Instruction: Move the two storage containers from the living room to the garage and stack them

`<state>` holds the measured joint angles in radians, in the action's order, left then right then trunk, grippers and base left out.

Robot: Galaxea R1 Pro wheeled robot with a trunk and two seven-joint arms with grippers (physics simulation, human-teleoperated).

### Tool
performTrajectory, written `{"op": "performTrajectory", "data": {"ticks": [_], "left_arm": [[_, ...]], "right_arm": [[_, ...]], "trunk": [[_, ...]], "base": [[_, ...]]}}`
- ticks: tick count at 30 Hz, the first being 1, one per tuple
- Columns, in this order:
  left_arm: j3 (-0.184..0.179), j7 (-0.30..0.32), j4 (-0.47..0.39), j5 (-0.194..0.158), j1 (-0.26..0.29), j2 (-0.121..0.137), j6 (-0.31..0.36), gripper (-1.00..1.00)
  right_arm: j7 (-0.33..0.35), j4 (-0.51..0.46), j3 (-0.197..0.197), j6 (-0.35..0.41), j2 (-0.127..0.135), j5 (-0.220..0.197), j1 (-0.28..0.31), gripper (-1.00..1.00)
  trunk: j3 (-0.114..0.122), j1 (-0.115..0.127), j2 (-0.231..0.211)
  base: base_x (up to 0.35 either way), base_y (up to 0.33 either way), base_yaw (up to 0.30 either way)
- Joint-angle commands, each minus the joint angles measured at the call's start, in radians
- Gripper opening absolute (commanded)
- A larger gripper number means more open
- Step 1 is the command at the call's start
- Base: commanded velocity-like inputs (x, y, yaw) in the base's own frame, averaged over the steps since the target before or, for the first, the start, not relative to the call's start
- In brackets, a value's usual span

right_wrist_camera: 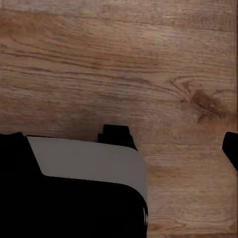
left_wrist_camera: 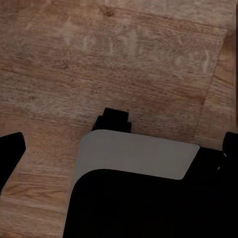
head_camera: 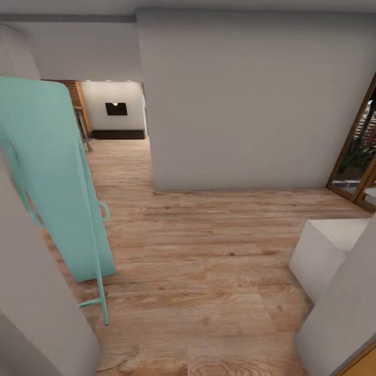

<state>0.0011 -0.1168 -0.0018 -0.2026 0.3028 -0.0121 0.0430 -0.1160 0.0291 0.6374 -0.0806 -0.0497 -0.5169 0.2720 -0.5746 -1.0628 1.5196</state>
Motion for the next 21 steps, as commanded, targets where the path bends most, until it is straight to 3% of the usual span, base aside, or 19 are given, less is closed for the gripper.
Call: {"op": "performTrajectory", "data": {"ticks": [1, 21], "left_arm": [[-0.001, -0.003, -0.001, -0.006, 0.0, 0.0, 0.003, 1.0], [-0.003, -0.003, 0.0, -0.006, 0.0, -0.002, 0.003, 1.0]], "right_arm": [[-0.001, 0.003, 0.009, -0.005, -0.001, -0.009, 0.001, 1.0], [-0.001, 0.003, 0.008, -0.005, -0.001, -0.009, 0.001, 1.0]], "trunk": [[-0.001, -0.001, 0.0], [-0.001, -0.001, 0.0]], "base": [[0.322, 0.0, 0.0], [0.322, 0.0, 0.0]]}}
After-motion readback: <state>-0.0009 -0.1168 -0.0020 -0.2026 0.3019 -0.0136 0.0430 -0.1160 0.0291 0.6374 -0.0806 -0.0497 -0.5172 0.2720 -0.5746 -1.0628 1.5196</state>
